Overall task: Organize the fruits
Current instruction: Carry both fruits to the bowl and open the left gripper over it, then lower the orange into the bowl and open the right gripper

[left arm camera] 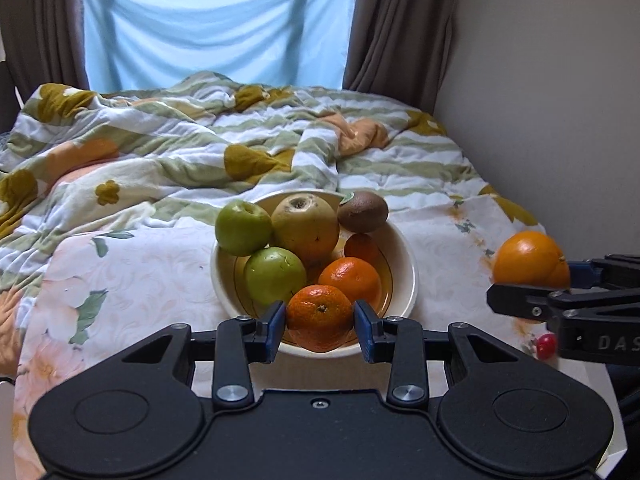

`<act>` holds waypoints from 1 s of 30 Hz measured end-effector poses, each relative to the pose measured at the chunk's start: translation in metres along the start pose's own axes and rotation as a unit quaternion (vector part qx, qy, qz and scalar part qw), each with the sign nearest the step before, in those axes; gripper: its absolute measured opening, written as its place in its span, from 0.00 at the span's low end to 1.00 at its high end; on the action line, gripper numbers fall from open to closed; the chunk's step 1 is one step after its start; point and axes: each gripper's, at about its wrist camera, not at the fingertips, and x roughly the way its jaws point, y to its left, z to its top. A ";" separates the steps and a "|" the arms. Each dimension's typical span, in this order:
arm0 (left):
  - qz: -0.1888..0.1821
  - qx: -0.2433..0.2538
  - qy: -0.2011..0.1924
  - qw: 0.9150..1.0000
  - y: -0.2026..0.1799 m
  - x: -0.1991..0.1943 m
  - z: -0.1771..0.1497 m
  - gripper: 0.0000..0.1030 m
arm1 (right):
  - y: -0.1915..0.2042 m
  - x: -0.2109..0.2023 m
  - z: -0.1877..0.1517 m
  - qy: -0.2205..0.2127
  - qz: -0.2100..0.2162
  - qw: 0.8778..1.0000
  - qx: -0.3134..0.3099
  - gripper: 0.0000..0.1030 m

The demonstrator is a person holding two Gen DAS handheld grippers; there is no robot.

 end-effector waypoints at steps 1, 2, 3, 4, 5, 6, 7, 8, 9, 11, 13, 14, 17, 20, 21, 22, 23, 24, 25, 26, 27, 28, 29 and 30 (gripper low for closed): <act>-0.001 0.002 0.007 1.000 0.001 0.007 0.001 0.40 | -0.003 0.004 0.001 0.002 -0.002 1.000 0.005 0.73; -0.002 0.004 0.013 1.000 0.002 0.014 0.000 0.40 | -0.005 0.007 0.002 0.003 -0.005 1.000 0.009 0.73; -0.003 0.006 0.019 1.000 0.003 0.020 0.000 0.40 | -0.007 0.010 0.003 0.005 -0.007 1.000 0.012 0.73; -0.003 0.008 0.025 1.000 0.004 0.026 0.000 0.40 | -0.008 0.013 0.003 0.007 -0.009 1.000 0.016 0.73; -0.003 0.009 0.031 0.999 0.004 0.031 0.000 0.40 | -0.009 0.015 0.004 0.009 -0.011 1.000 0.019 0.73; -0.003 0.010 0.037 0.999 0.005 0.036 0.000 0.40 | -0.010 0.018 0.004 0.012 -0.012 1.000 0.021 0.73; -0.003 0.010 0.042 0.999 0.006 0.040 0.000 0.40 | -0.012 0.020 0.004 0.014 -0.013 1.000 0.023 0.73; -0.003 0.011 0.047 0.999 0.006 0.044 -0.001 0.40 | -0.013 0.023 0.005 0.016 -0.014 0.999 0.024 0.73; -0.003 0.012 0.052 0.999 0.007 0.048 -0.001 0.40 | -0.014 0.026 0.005 0.017 -0.016 0.999 0.025 0.73; -0.006 0.013 0.059 0.998 0.007 0.053 -0.002 0.40 | -0.017 0.029 0.006 0.021 -0.018 0.999 0.029 0.73; -0.006 0.015 0.064 0.998 0.007 0.056 -0.002 0.40 | -0.018 0.032 0.007 0.022 -0.020 0.999 0.032 0.73; -0.006 0.015 0.066 0.998 0.007 0.058 -0.002 0.40 | -0.019 0.034 0.007 0.023 -0.021 0.999 0.033 0.73; -0.007 0.013 0.063 0.998 0.008 0.057 -0.001 0.82 | -0.020 0.037 0.009 0.025 -0.023 0.999 0.034 0.73; -0.001 0.019 0.040 0.999 0.008 0.047 0.000 0.97 | -0.021 0.038 0.010 0.025 -0.022 0.999 0.034 0.73; 0.001 0.023 0.039 0.999 0.007 0.045 0.000 0.97 | -0.021 0.038 0.010 0.025 -0.022 0.999 0.034 0.73; 0.004 0.025 0.039 0.999 0.008 0.043 -0.001 0.97 | -0.020 0.038 0.010 0.024 -0.021 0.999 0.033 0.73; 0.008 0.025 0.039 0.999 0.009 0.040 -0.001 0.97 | -0.019 0.039 0.011 0.025 -0.021 0.999 0.032 0.73; 0.011 0.025 0.038 0.999 0.010 0.038 -0.002 0.97 | -0.018 0.040 0.012 0.025 -0.019 0.999 0.030 0.73; 0.014 0.024 0.037 0.999 0.012 0.035 -0.002 0.97 | -0.017 0.041 0.013 0.025 -0.018 0.999 0.028 0.73; 0.018 0.021 0.035 0.999 0.014 0.032 -0.002 0.97 | -0.016 0.043 0.014 0.024 -0.016 0.999 0.026 0.73; 0.021 0.018 0.032 0.999 0.016 0.029 -0.002 0.97 | -0.014 0.044 0.016 0.024 -0.014 0.999 0.024 0.73; 0.025 0.014 0.029 0.999 0.019 0.025 -0.002 0.97 | -0.012 0.046 0.017 0.024 -0.012 0.999 0.021 0.73; 0.028 0.010 0.026 0.999 0.022 0.022 -0.003 0.97 | -0.009 0.047 0.018 0.024 -0.010 1.000 0.017 0.73; 0.031 0.006 0.023 0.999 0.025 0.019 -0.003 0.97 | -0.006 0.048 0.020 0.024 -0.007 1.000 0.014 0.73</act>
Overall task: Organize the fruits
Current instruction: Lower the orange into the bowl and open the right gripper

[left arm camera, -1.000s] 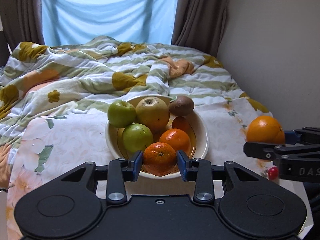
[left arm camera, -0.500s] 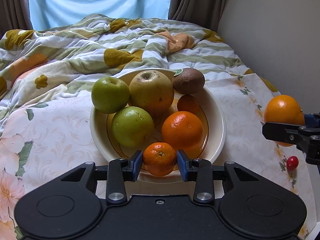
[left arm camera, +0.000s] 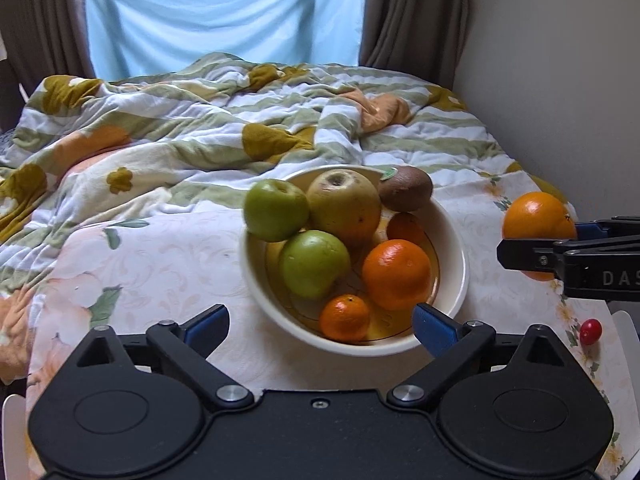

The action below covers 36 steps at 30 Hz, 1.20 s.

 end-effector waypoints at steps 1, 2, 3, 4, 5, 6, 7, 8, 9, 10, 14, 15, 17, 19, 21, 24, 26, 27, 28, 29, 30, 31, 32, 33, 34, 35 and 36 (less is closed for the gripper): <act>0.003 -0.005 -0.002 1.000 0.003 -0.004 0.000 0.97 | 0.003 0.002 0.001 0.000 0.003 1.000 -0.004 0.73; 0.006 -0.010 -0.005 1.000 0.006 -0.007 -0.001 0.97 | 0.006 0.004 0.003 0.001 0.006 1.000 -0.008 0.73; 0.009 -0.015 -0.007 1.000 0.010 -0.010 -0.001 0.97 | 0.010 0.006 0.004 0.002 0.010 1.000 -0.012 0.73; 0.012 -0.019 -0.009 1.000 0.012 -0.013 -0.002 0.97 | 0.013 0.008 0.006 0.003 0.013 1.000 -0.017 0.73; 0.016 -0.024 -0.012 1.000 0.015 -0.016 -0.003 0.98 | 0.017 0.010 0.007 0.003 0.017 1.000 -0.022 0.73; 0.020 -0.027 -0.014 0.999 0.017 -0.018 -0.003 0.98 | 0.021 0.012 0.008 0.003 0.020 0.999 -0.027 0.73; 0.025 -0.031 -0.015 0.999 0.020 -0.021 -0.005 0.98 | 0.024 0.015 0.010 0.004 0.024 0.999 -0.032 0.73; 0.029 -0.035 -0.017 0.999 0.022 -0.023 -0.006 0.98 | 0.028 0.019 0.012 0.005 0.028 0.999 -0.036 0.73; 0.031 -0.039 -0.018 0.999 0.025 -0.025 -0.007 0.98 | 0.032 0.022 0.013 0.005 0.031 0.999 -0.041 0.73; 0.030 -0.046 -0.022 0.998 0.028 -0.027 -0.009 0.98 | 0.036 0.025 0.015 0.005 0.035 0.998 -0.046 0.73; 0.025 -0.069 -0.031 0.997 0.041 -0.037 -0.016 0.98 | 0.049 0.041 0.022 0.007 0.045 0.997 -0.065 0.73; 0.029 -0.071 -0.033 0.997 0.043 -0.039 -0.017 0.98 | 0.052 0.045 0.023 0.007 0.047 0.996 -0.069 0.73; 0.033 -0.073 -0.034 0.996 0.045 -0.042 -0.018 0.98 | 0.057 0.053 0.026 0.008 0.051 0.996 -0.077 0.73; 0.036 -0.076 -0.036 0.996 0.048 -0.043 -0.020 0.98 | 0.062 0.060 0.027 0.007 0.055 0.995 -0.082 0.73; 0.039 -0.078 -0.037 0.996 0.051 -0.044 -0.021 0.98 | 0.065 0.066 0.028 0.006 0.058 0.995 -0.086 0.73; 0.038 -0.082 -0.037 0.995 0.054 -0.045 -0.022 0.98 | 0.068 0.072 0.029 0.005 0.060 0.994 -0.087 0.73; 0.036 -0.084 -0.037 0.995 0.055 -0.045 -0.023 0.98 | 0.069 0.075 0.028 0.004 0.063 0.994 -0.087 0.73; 0.036 -0.084 -0.037 0.995 0.055 -0.045 -0.023 0.98 | 0.069 0.077 0.028 0.004 0.064 0.994 -0.087 0.73; 0.036 -0.084 -0.036 0.995 0.055 -0.045 -0.023 0.98 | 0.068 0.078 0.028 0.005 0.064 0.994 -0.086 0.73; 0.036 -0.084 -0.035 0.995 0.055 -0.045 -0.023 0.98 | 0.068 0.080 0.027 0.007 0.062 0.994 -0.085 0.73; 0.035 -0.084 -0.035 0.995 0.055 -0.045 -0.024 0.98 | 0.068 0.082 0.026 0.007 0.060 0.995 -0.085 0.74; 0.035 -0.084 -0.034 0.995 0.055 -0.045 -0.025 0.98 | 0.067 0.083 0.025 0.004 0.060 0.994 -0.086 0.75; 0.035 -0.084 -0.033 0.995 0.054 -0.046 -0.026 0.98 | 0.068 0.082 0.024 0.002 0.060 0.994 -0.087 0.80; 0.035 -0.084 -0.033 0.995 0.053 -0.045 -0.027 0.98 | 0.068 0.082 0.023 0.000 0.054 0.995 -0.088 0.88; 0.034 -0.085 -0.032 0.995 0.053 -0.045 -0.028 0.98 | 0.068 0.081 0.022 -0.002 0.045 0.995 -0.089 0.92; 0.034 -0.086 -0.032 0.995 0.053 -0.046 -0.028 0.98 | 0.068 0.079 0.020 -0.006 0.040 0.995 -0.090 0.97; 0.034 -0.086 -0.032 0.995 0.052 -0.046 -0.029 0.98 | 0.068 0.077 0.019 -0.009 0.039 0.995 -0.091 0.98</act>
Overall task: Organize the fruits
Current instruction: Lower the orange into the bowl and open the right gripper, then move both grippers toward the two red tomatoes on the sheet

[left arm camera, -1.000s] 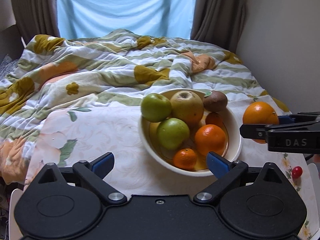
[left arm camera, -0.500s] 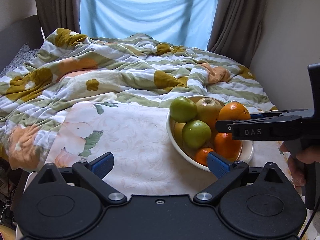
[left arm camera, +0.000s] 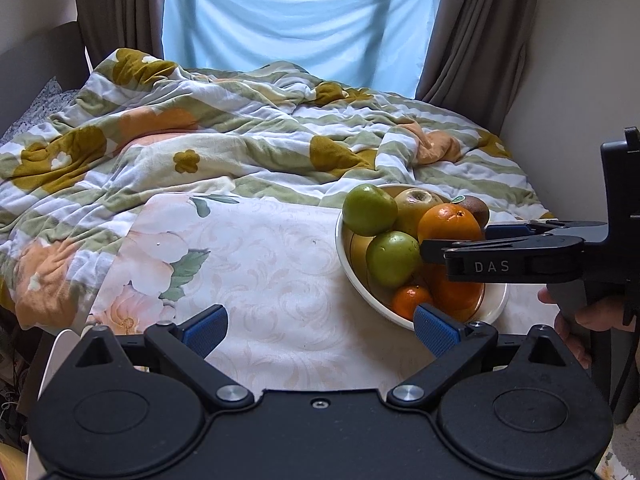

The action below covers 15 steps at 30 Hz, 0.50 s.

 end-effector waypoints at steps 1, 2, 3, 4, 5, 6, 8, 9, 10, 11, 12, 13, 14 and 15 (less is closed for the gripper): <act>0.000 0.000 0.000 1.000 0.000 0.000 0.000 0.98 | 0.000 -0.002 -0.001 -0.001 0.001 1.000 0.000 0.98; 0.001 -0.001 0.000 1.000 0.000 -0.001 -0.001 0.98 | -0.001 -0.004 -0.001 -0.001 0.001 1.000 0.002 0.98; 0.000 -0.001 -0.001 1.000 -0.001 -0.002 0.000 0.98 | -0.001 -0.005 -0.002 0.000 0.001 1.000 0.004 0.98; 0.000 -0.001 -0.002 1.000 -0.001 -0.003 -0.001 0.98 | -0.001 -0.007 -0.003 0.000 0.000 1.000 0.005 0.98; 0.000 -0.001 -0.003 1.000 -0.002 -0.005 -0.001 0.98 | -0.001 -0.009 -0.003 0.000 0.000 1.000 0.006 0.98; 0.000 -0.001 -0.004 1.000 -0.002 -0.007 -0.001 0.98 | -0.002 -0.009 -0.003 0.000 0.000 1.000 0.006 0.98; 0.000 0.000 -0.007 1.000 -0.004 -0.011 -0.002 0.98 | -0.002 -0.012 -0.004 -0.002 0.000 1.000 0.008 0.98; 0.001 0.000 -0.008 1.000 -0.004 -0.013 -0.002 0.98 | -0.002 -0.016 -0.005 -0.003 0.000 1.000 0.009 0.98; 0.002 0.000 -0.008 1.000 -0.005 -0.015 -0.002 0.98 | -0.003 -0.020 -0.005 -0.005 -0.001 1.000 0.010 0.98; 0.003 0.000 -0.010 1.000 -0.006 -0.017 -0.002 0.98 | -0.003 -0.025 -0.006 -0.007 -0.001 1.000 0.011 0.98; 0.004 0.001 -0.012 1.000 -0.007 -0.020 -0.003 0.98 | -0.003 -0.030 -0.007 -0.009 -0.001 1.000 0.013 0.98; 0.006 0.002 -0.015 1.000 -0.008 -0.023 -0.003 0.98 | -0.004 -0.035 -0.008 -0.012 0.000 1.000 0.015 0.98; 0.009 0.002 -0.019 1.000 -0.010 -0.027 -0.003 0.98 | -0.003 -0.042 -0.009 -0.014 0.001 1.000 0.017 0.98; 0.011 0.002 -0.022 1.000 -0.011 -0.030 -0.003 0.98 | -0.003 -0.047 -0.010 -0.016 0.001 1.000 0.018 0.98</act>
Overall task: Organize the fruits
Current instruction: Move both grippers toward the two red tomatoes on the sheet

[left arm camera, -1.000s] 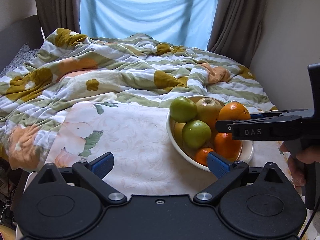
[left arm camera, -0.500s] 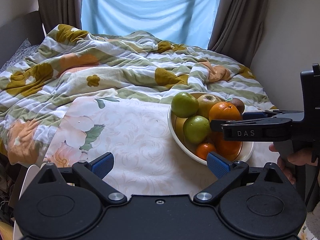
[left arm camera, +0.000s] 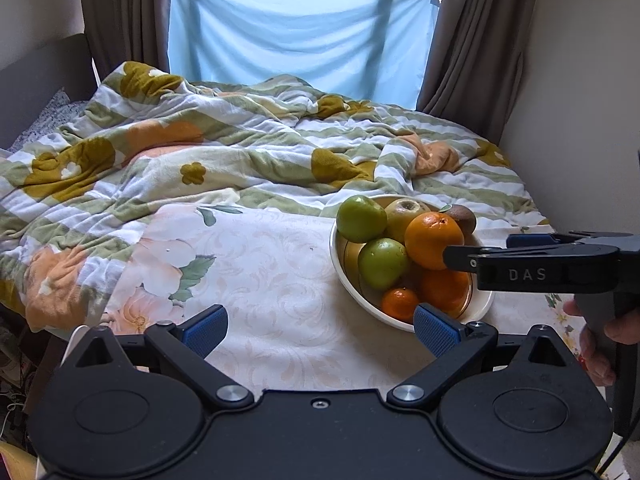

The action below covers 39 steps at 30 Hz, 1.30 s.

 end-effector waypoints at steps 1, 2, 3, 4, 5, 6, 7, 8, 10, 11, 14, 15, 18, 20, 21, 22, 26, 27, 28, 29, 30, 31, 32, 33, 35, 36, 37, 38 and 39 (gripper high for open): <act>0.000 0.000 -0.003 1.000 -0.001 -0.004 0.000 0.98 | 0.000 -0.005 -0.001 -0.001 -0.001 1.000 0.001 0.98; 0.000 0.000 -0.007 1.000 -0.002 -0.008 -0.001 0.98 | 0.000 -0.011 -0.001 -0.002 -0.003 1.000 0.002 0.98; 0.000 0.000 -0.010 1.000 -0.004 -0.012 -0.002 0.98 | 0.000 -0.016 -0.002 -0.003 -0.005 1.000 0.003 0.98; 0.000 0.000 -0.012 1.000 -0.006 -0.016 -0.003 0.98 | 0.000 -0.022 -0.002 -0.005 -0.008 1.000 0.004 0.98; 0.000 0.001 -0.015 1.000 -0.008 -0.019 -0.004 0.98 | -0.001 -0.028 -0.003 -0.007 -0.010 1.000 0.004 0.98; 0.000 0.001 -0.018 1.000 -0.009 -0.024 -0.005 0.98 | -0.001 -0.035 -0.004 -0.009 -0.012 1.000 0.005 0.98; 0.001 0.002 -0.021 1.000 -0.011 -0.028 -0.006 0.98 | -0.001 -0.041 -0.005 -0.011 -0.015 1.000 0.005 0.98; 0.001 0.002 -0.023 1.000 -0.013 -0.033 -0.008 0.98 | -0.002 -0.048 -0.007 -0.013 -0.017 1.000 0.006 0.98; 0.002 0.003 -0.028 1.000 -0.017 -0.041 -0.011 0.98 | -0.002 -0.061 -0.011 -0.016 -0.020 1.000 0.007 0.98; 0.002 0.003 -0.031 1.000 -0.019 -0.046 -0.013 0.98 | -0.003 -0.067 -0.014 -0.018 -0.022 1.000 0.008 0.98; 0.002 0.001 -0.036 0.999 -0.023 -0.058 -0.020 0.98 | -0.006 -0.087 -0.022 -0.024 -0.029 0.999 0.011 0.98; 0.003 0.002 -0.038 0.999 -0.024 -0.062 -0.022 0.98 | -0.006 -0.093 -0.025 -0.025 -0.031 0.999 0.012 0.98; 0.007 0.000 -0.044 0.999 -0.027 -0.072 -0.029 0.99 | -0.009 -0.110 -0.033 -0.028 -0.034 0.999 0.018 0.99; 0.008 -0.003 -0.048 0.999 -0.028 -0.078 -0.033 1.00 | -0.012 -0.120 -0.040 -0.030 -0.040 0.998 0.024 1.00; 0.011 -0.004 -0.050 0.999 -0.028 -0.081 -0.036 1.00 | -0.014 -0.125 -0.043 -0.032 -0.044 0.998 0.028 1.00; 0.015 -0.004 -0.052 0.999 -0.028 -0.083 -0.038 1.00 | -0.015 -0.129 -0.047 -0.032 -0.046 0.998 0.030 1.00; 0.037 0.004 -0.048 0.998 -0.026 -0.086 -0.047 1.00 | -0.025 -0.141 -0.064 -0.030 -0.061 0.997 0.036 1.00; 0.041 0.005 -0.047 0.998 -0.024 -0.085 -0.050 1.00 | -0.027 -0.143 -0.068 -0.029 -0.065 0.997 0.036 1.00; 0.044 0.004 -0.044 0.998 -0.022 -0.084 -0.051 1.00 | -0.030 -0.145 -0.072 -0.027 -0.069 0.997 0.036 1.00; 0.047 0.003 -0.042 0.998 -0.020 -0.083 -0.053 1.00 | -0.033 -0.146 -0.076 -0.025 -0.074 0.996 0.036 1.00; 0.050 0.001 -0.039 0.998 -0.017 -0.081 -0.054 1.00 | -0.035 -0.147 -0.080 -0.024 -0.079 0.996 0.036 1.00; 0.054 0.000 -0.037 0.998 -0.013 -0.079 -0.055 1.00 | -0.038 -0.148 -0.084 -0.022 -0.084 0.996 0.036 1.00; 0.058 -0.001 -0.036 0.998 -0.009 -0.078 -0.057 1.00 | -0.040 -0.148 -0.087 -0.021 -0.090 0.995 0.036 1.00; 0.059 -0.002 -0.035 0.998 -0.004 -0.076 -0.058 1.00 | -0.042 -0.149 -0.091 -0.020 -0.096 0.994 0.036 1.00; 0.062 -0.007 -0.034 0.998 0.005 -0.070 -0.061 1.00 | -0.047 -0.149 -0.099 -0.018 -0.109 0.993 0.038 1.00; 0.063 -0.009 -0.031 0.998 0.012 -0.066 -0.061 1.00 | -0.049 -0.148 -0.102 -0.014 -0.115 0.993 0.040 1.00; 0.064 -0.011 -0.025 0.998 0.016 -0.061 -0.062 1.00 | -0.052 -0.147 -0.106 -0.011 -0.120 0.992 0.042 1.00; 0.065 -0.012 -0.018 0.998 0.021 -0.055 -0.061 1.00 | -0.055 -0.146 -0.109 -0.008 -0.126 0.991 0.046 1.00; 0.066 -0.012 -0.013 0.998 0.026 -0.049 -0.062 1.00 | -0.058 -0.145 -0.112 -0.005 -0.130 0.990 0.051 1.00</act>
